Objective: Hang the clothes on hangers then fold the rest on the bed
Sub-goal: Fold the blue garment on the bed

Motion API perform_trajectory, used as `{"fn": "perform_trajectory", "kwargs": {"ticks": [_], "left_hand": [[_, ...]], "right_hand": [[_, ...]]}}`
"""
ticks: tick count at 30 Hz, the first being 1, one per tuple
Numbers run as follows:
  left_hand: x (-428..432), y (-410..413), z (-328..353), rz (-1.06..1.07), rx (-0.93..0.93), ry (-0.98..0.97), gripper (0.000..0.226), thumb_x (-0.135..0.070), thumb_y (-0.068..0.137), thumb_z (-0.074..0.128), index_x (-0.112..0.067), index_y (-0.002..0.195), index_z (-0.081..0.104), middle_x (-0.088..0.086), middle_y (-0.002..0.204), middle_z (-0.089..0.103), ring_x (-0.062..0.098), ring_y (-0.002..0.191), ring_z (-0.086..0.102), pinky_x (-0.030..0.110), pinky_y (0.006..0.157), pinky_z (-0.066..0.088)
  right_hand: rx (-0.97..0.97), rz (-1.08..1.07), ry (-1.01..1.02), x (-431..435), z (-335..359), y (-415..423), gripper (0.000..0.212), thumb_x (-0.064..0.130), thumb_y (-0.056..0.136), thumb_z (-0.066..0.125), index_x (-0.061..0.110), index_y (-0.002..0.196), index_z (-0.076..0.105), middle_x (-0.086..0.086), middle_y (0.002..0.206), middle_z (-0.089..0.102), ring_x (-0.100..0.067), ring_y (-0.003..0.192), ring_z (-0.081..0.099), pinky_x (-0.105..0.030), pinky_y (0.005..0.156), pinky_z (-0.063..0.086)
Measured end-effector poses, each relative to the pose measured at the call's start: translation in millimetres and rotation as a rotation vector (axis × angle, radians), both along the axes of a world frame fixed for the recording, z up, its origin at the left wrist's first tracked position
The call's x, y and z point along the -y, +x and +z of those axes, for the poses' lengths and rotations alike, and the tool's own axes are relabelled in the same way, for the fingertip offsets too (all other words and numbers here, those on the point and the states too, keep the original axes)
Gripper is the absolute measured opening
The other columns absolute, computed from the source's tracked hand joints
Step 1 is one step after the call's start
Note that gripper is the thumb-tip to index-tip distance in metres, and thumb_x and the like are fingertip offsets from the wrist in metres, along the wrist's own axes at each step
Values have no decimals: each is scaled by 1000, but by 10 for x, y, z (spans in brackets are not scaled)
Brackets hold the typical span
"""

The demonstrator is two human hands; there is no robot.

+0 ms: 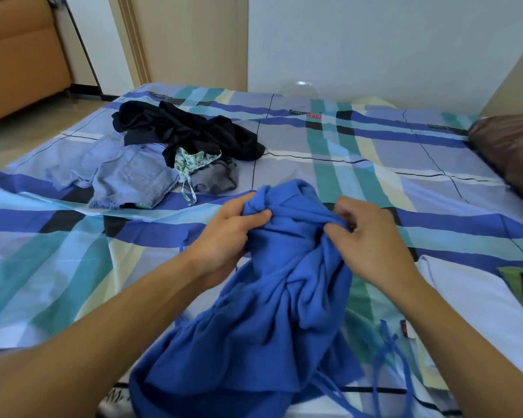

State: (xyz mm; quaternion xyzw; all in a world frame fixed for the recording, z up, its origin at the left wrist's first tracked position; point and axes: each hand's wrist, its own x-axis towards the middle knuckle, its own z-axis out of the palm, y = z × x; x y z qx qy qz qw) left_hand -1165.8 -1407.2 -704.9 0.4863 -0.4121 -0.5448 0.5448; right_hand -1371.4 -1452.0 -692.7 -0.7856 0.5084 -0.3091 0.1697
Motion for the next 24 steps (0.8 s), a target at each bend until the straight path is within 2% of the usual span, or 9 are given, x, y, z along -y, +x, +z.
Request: {"fn": "perform_trajectory", "kwargs": {"ticks": [4,8,11,13,16,17,19,22,24], "left_hand": [[81,304,237,-1,-134,-102,46,18,84,35,1,118,62,14,105,73,24,93,71,33,81,59],[94,652,429,13,-222,-68,66,11,71,31,5,132,56,20,118,67,28,98,69,32,80,62],[82,682,406,97,-231,57,37,-4,89,38,-7,107,70,12,100,73,23,82,69,26,66,60],[79,633,239,194,126,115,16,-24,92,55,-17,86,68,6,84,71,21,76,63,26,65,54],[6,496,-78,262,1026,-114,25,-36,86,68,-19,101,58,3,99,59,22,90,56,35,77,46],[-45,412,-125,293,1141,-327,24,-35,86,66,-18,101,56,0,100,56,21,92,53,37,81,45],[-201,195,-53,194,1073,-570,20,-36,87,65,-19,89,54,-6,88,53,16,83,51,38,76,46],[-312,-7,-43,45,1107,-403,47,-70,80,59,-25,83,46,-9,75,53,13,71,51,37,64,45],[-338,-31,-199,5,1317,-305,49,-66,76,65,-26,96,44,-11,89,56,17,81,55,39,69,45]], "right_hand": [[464,-157,135,166,125,-252,24,12,82,56,14,66,38,-5,58,39,-17,53,30,-30,49,24],[970,-151,451,227,254,-453,30,-4,92,40,21,77,47,1,61,54,-14,55,45,-24,49,36],[1052,9,758,197,171,-369,24,1,97,41,9,108,60,-13,95,65,-27,86,60,-37,74,51],[1095,57,881,124,62,-240,36,2,96,44,3,129,56,-22,117,58,-33,106,56,-47,101,47],[1089,125,954,-1,-48,-20,32,4,96,47,4,127,54,-23,120,55,-33,111,54,-47,106,42],[1075,130,949,-24,-77,29,32,4,97,46,-2,127,54,-27,121,56,-33,112,54,-47,108,42],[1092,114,929,-57,-96,83,37,6,100,46,-14,131,47,-36,128,55,-35,114,57,-50,112,41],[964,71,853,-78,-97,84,28,9,101,49,-5,125,55,-29,119,64,-33,106,64,-51,107,46],[493,63,625,-113,-77,52,19,9,99,52,19,113,58,-18,111,69,-28,92,67,-42,91,54]]}}
